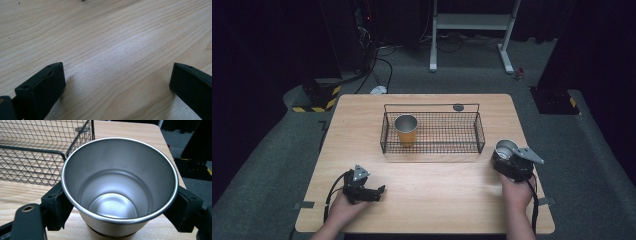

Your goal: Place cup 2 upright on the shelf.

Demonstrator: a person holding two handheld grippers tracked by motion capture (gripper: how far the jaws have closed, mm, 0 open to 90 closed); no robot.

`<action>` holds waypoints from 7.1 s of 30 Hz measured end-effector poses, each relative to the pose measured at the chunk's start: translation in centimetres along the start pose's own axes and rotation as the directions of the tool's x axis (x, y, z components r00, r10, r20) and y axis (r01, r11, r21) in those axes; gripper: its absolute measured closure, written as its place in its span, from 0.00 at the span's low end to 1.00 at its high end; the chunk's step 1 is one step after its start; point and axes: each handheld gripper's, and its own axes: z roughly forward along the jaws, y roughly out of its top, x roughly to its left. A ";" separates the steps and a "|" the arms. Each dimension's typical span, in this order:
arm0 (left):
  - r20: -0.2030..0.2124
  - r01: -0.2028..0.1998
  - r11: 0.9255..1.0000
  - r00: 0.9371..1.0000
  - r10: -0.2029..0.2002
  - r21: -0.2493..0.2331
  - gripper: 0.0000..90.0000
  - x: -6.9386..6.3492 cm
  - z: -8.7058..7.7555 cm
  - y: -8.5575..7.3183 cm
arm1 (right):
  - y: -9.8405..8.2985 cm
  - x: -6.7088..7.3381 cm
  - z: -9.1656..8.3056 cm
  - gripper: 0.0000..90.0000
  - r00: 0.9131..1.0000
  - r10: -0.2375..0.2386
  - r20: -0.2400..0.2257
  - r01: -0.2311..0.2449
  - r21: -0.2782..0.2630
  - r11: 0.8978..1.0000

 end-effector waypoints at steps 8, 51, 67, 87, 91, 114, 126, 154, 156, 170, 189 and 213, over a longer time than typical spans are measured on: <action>-0.001 -0.004 1.000 1.000 0.004 -0.001 0.01 0.0 0.0 0.0 | 0.3 0.9 -0.9 0.20 1.000 -0.019 -0.018 0.019 -0.018 1.000; -0.001 0.000 1.000 1.000 0.000 -0.003 0.01 0.0 0.0 0.0 | 3.2 8.9 -2.1 0.20 0.976 -0.127 -0.176 0.112 -0.090 0.990; -0.001 -0.003 1.000 1.000 0.003 -0.002 0.01 0.0 0.0 0.0 | 6.0 10.3 -1.7 0.20 0.971 -0.145 -0.190 0.125 -0.113 0.986; 0.001 -0.007 1.000 1.000 0.007 -0.003 0.01 0.0 0.0 0.0 | 9.2 11.1 -0.2 0.20 0.974 -0.146 -0.172 0.127 -0.119 0.985; 0.001 -0.007 1.000 1.000 0.007 -0.004 0.01 0.0 0.0 0.0 | 9.6 11.3 0.4 0.20 0.975 -0.148 -0.167 0.131 -0.109 0.985; 0.003 -0.008 1.000 1.000 0.008 -0.003 0.01 0.0 0.0 0.0 | 11.7 13.4 4.8 0.20 0.976 -0.159 -0.152 0.154 -0.044 0.987; 0.003 -0.008 1.000 1.000 0.008 -0.003 0.01 0.0 0.0 0.0 | 11.0 14.0 7.2 0.20 0.977 -0.151 -0.148 0.155 0.016 0.988; 0.004 -0.010 1.000 1.000 0.010 -0.003 0.01 0.0 0.0 0.0 | 9.2 14.7 11.7 0.20 0.981 -0.140 -0.135 0.161 0.163 0.973; 0.004 -0.010 1.000 1.000 0.010 -0.003 0.01 0.0 0.0 0.0 | 9.2 14.7 11.7 0.20 0.981 -0.137 -0.137 0.160 0.168 0.973; 0.003 -0.006 1.000 1.000 0.006 -0.003 0.01 0.0 0.0 -0.1 | 8.9 14.7 12.2 0.20 0.979 -0.125 -0.160 0.157 0.207 0.966; 0.003 -0.005 1.000 1.000 0.005 -0.003 0.01 0.0 0.0 -0.1 | 9.4 14.5 11.5 0.10 0.979 -0.117 -0.166 0.151 0.211 0.966; 0.005 -0.009 1.000 1.000 0.009 -0.003 0.01 0.0 0.0 0.0 | 7.5 13.0 3.2 0.10 0.965 -0.139 -0.222 0.163 0.089 0.983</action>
